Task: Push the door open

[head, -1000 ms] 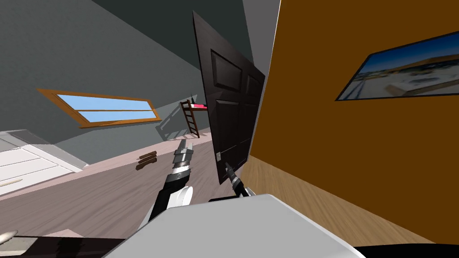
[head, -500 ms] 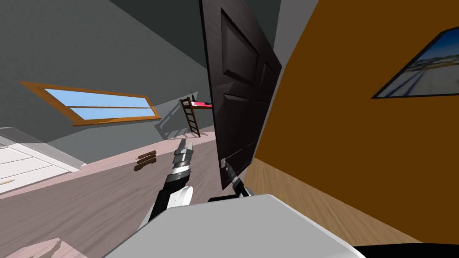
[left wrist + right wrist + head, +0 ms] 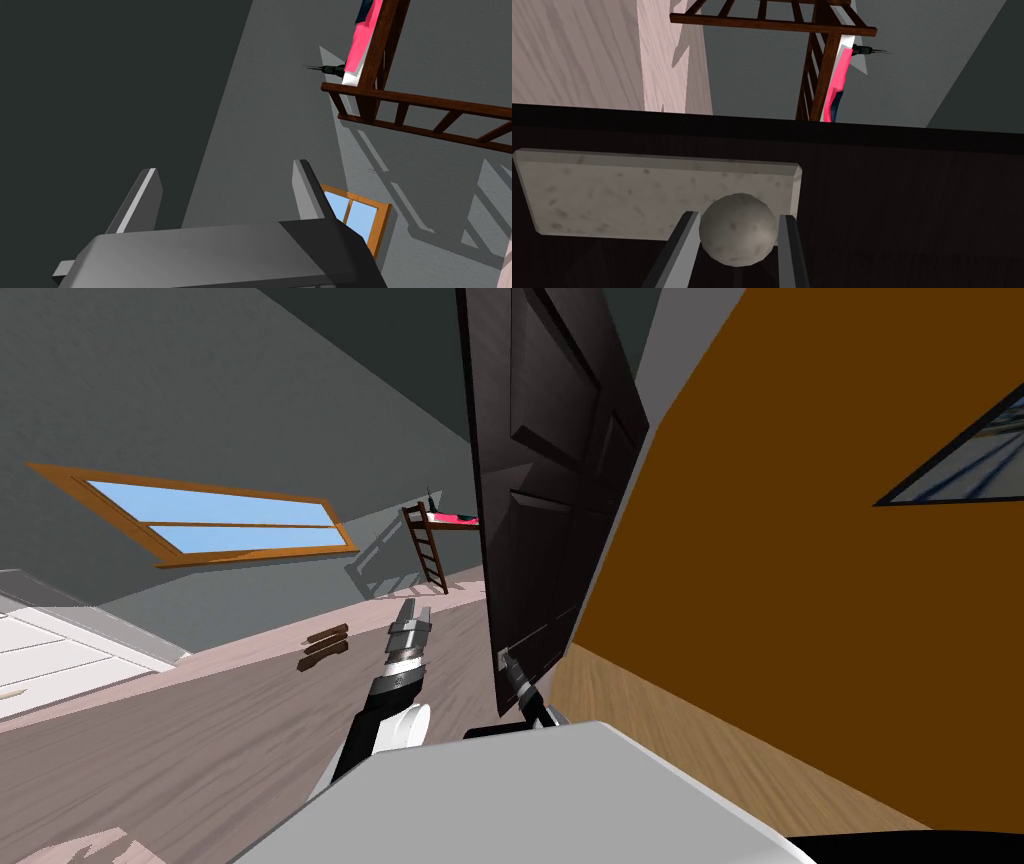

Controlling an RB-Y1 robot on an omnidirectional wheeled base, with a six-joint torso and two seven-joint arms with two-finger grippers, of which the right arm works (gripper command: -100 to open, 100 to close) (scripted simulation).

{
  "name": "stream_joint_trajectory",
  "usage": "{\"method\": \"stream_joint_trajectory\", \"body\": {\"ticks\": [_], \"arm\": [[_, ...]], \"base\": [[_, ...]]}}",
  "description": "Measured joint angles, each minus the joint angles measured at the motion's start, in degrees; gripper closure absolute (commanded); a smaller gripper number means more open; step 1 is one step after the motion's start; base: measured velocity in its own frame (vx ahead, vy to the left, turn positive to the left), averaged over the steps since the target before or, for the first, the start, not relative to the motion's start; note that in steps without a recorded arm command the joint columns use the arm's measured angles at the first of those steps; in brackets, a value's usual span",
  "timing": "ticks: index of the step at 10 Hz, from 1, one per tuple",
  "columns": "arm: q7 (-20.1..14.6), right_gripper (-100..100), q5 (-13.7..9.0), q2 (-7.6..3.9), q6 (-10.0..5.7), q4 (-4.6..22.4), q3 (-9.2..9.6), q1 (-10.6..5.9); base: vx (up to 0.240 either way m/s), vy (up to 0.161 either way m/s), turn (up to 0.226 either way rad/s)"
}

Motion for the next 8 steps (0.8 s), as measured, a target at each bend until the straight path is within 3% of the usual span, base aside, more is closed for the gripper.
{"method": "stream_joint_trajectory", "body": {"ticks": [4, 6, 7, 8], "arm": [[0.0, 100, 0.0, -0.05, 0.16, 0.1, 0.06, 0.15], [0.3, 100, -0.1, -0.01, 0.18, 1.3, -0.85, 0.03], [0.4, 100, -0.2, -0.46, 0.65, 0.5, -1.38, 0.49], [0.5, 100, -0.4, -0.37, 0.25, 1.5, -2.15, -0.08]], "base": [[0.017, 0.016, -0.008], [0.138, 0.145, -0.051], [0.187, 0.151, -0.055], [0.208, 0.155, -0.057]]}}
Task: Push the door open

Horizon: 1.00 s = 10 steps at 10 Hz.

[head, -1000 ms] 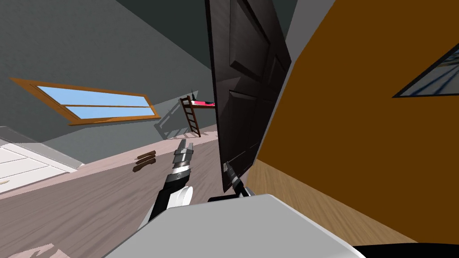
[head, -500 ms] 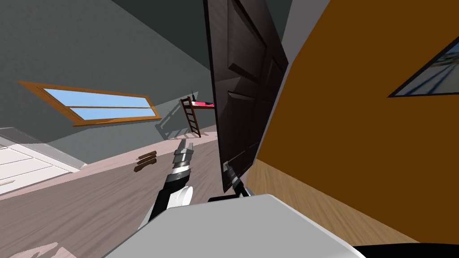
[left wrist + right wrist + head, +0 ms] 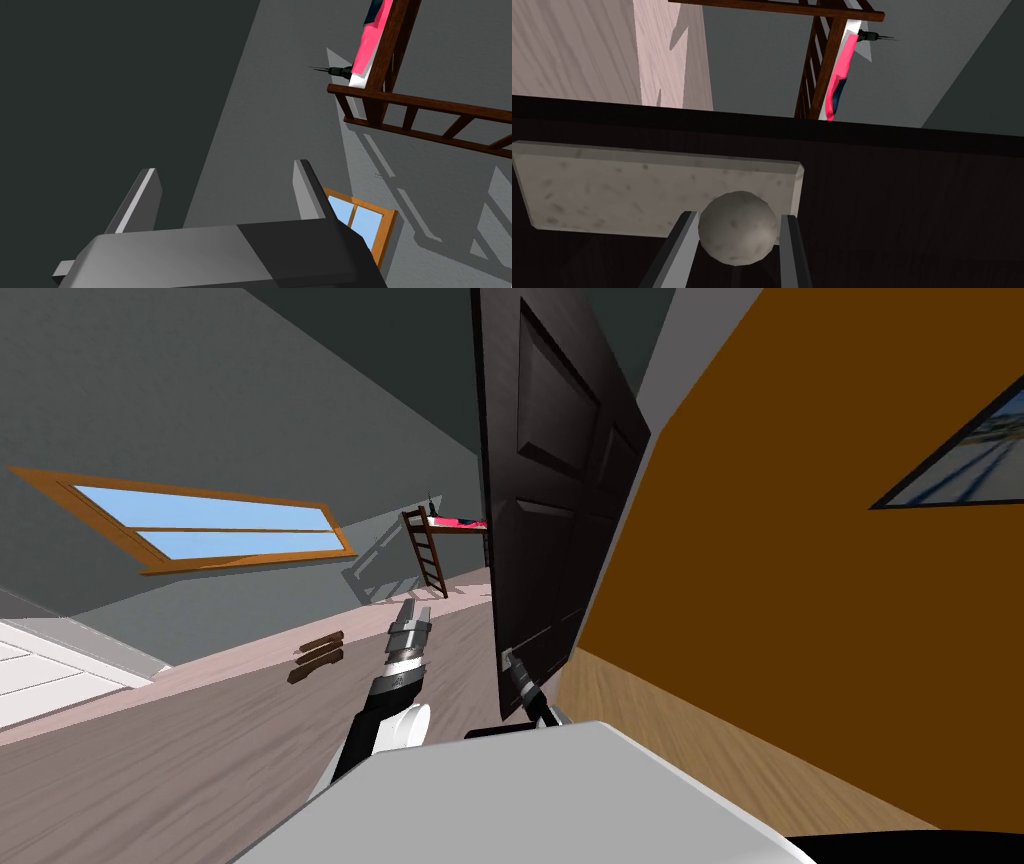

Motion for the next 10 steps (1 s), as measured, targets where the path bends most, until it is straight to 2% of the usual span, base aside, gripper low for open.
{"method": "stream_joint_trajectory", "body": {"ticks": [1, 3, 4, 5, 6, 7, 8, 10], "arm": [[0.4, 100, -0.1, -0.18, 0.55, -1.3, -0.69, 0.77], [0.6, 100, -0.6, 0.67, -1.23, 2.7, -2.62, -2.09], [0.7, 100, -0.7, 0.58, -1.36, 2.3, -3.04, -1.97], [0.8, 100, -0.6, 0.16, -0.46, 0.2, -3.04, -1.05], [1.1, 100, -0.8, -0.01, 0.18, -0.4, -3.66, -0.59], [1.4, 100, -1.0, 0.12, -0.27, 0.9, -4.60, -1.08], [1.4, -100, -1.3, -0.07, -0.69, 1.8, -5.69, -1.54], [1.3, -100, -1.4, -0.15, -0.45, 1.3, -5.66, -1.44]], "base": [[0.172, 0.149, -0.032], [0.134, 0.109, -0.026], [0.040, 0.037, -0.012], [0.065, 0.058, -0.051], [0.100, 0.077, -0.080], [0.136, 0.121, -0.092], [-0.075, 0.042, -0.074], [-0.204, -0.033, -0.029]]}}
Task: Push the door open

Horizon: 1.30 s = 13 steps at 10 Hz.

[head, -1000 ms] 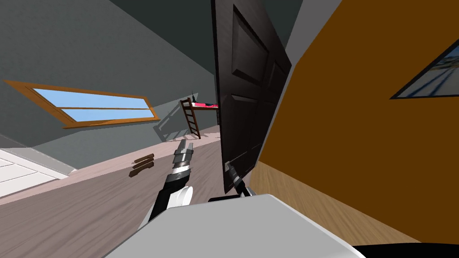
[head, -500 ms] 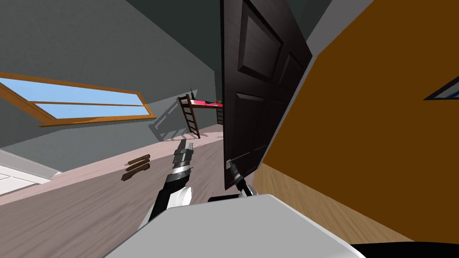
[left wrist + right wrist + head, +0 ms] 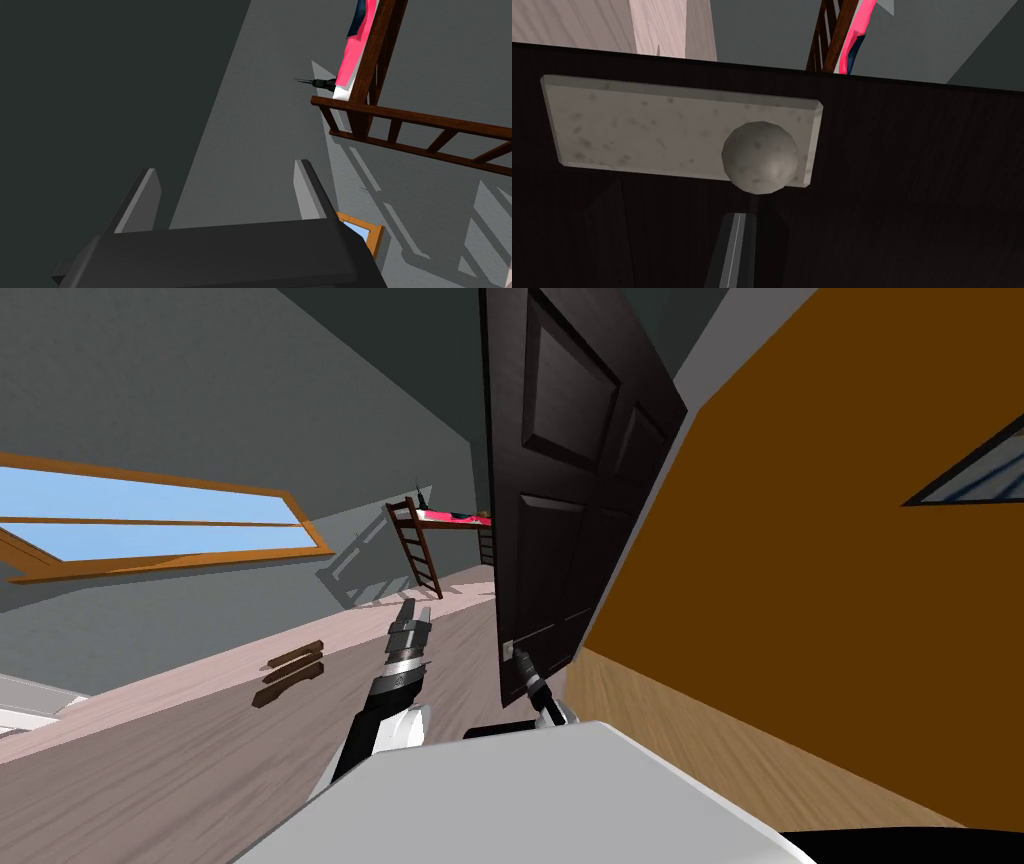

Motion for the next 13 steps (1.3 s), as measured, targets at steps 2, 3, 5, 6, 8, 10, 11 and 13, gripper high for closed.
{"method": "stream_joint_trajectory", "body": {"ticks": [2, 3, 5, 6, 8, 10, 11, 13], "arm": [[-0.1, -100, -0.1, 0.13, 0.27, -0.5, 0.13, 0.23], [-0.1, -100, -0.2, 0.30, 0.42, -0.7, 0.18, 0.32], [-0.2, -100, -0.3, 1.03, 0.67, -1.2, 0.31, 0.62], [-0.2, -100, -0.3, 1.08, 0.70, -1.2, 0.32, 0.66], [-0.1, -100, -0.4, 0.71, 0.44, -1.2, 0.18, 0.78], [0.1, -100, -0.4, 0.64, -0.04, -0.8, -0.01, 0.64], [0.1, -100, -0.5, 0.60, -0.29, -0.6, -0.12, 0.59], [0.3, -100, -0.5, 0.67, -0.65, -0.6, -0.30, 0.69]], "base": [[-0.289, -0.007, -0.046], [-0.278, -0.043, -0.059], [-0.180, -0.050, -0.026], [0.068, 0.035, 0.033], [0.169, 0.064, 0.015], [0.186, 0.070, 0.022], [0.205, 0.081, 0.027], [0.193, 0.105, 0.019]]}}
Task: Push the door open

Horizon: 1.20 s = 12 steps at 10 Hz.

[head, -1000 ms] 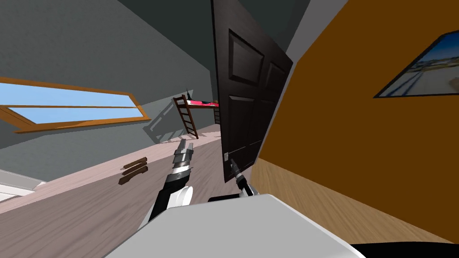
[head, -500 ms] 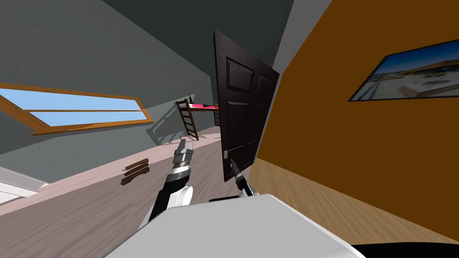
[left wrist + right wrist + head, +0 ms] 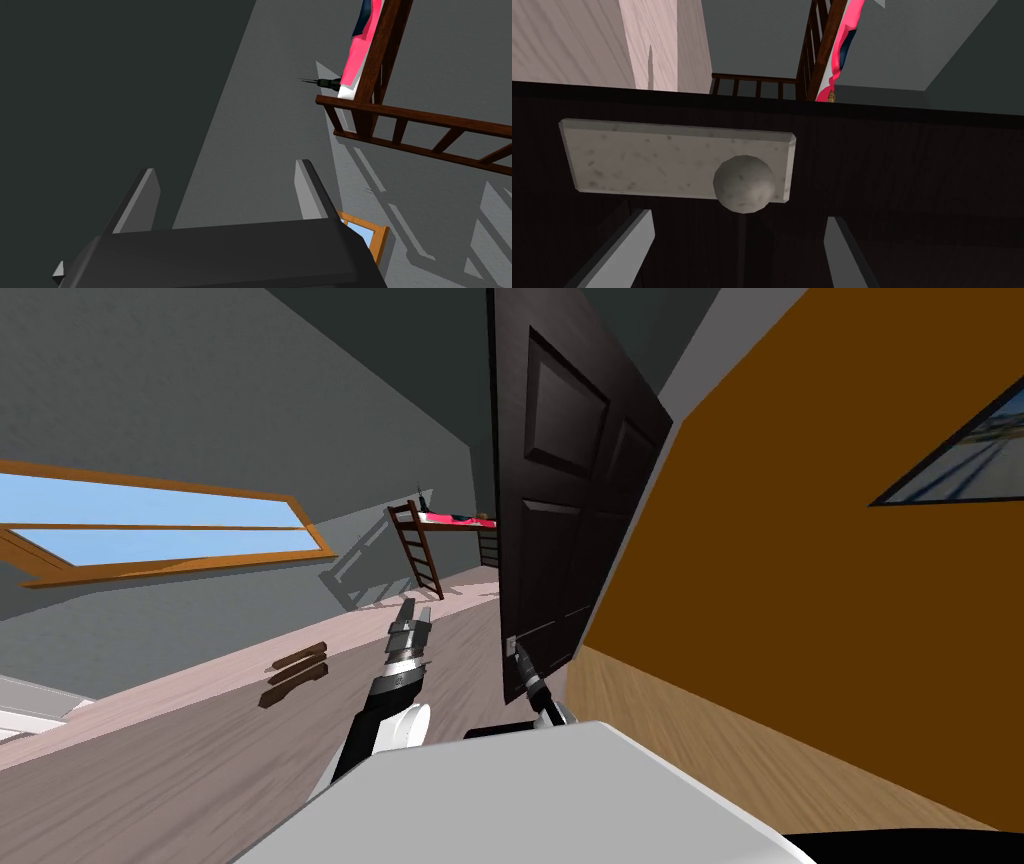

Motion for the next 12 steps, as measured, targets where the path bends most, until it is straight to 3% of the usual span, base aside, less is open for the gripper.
{"method": "stream_joint_trajectory", "body": {"ticks": [2, 3, 8, 12], "arm": [[0.1, -100, -0.1, 0.34, -0.45, 0.3, -0.19, -0.03], [0.2, 100, -0.1, 0.37, -0.60, 0.3, -0.18, 0.03], [0.2, 100, 0.0, 0.37, -0.31, 0.4, -0.12, 0.04], [0.7, 100, -0.6, 0.16, 0.65, 0.3, -1.79, 0.45]], "base": [[0.136, 0.064, 0.006], [-0.019, -0.005, 0.006], [-0.013, -0.007, 0.003], [0.128, 0.126, -0.062]]}}
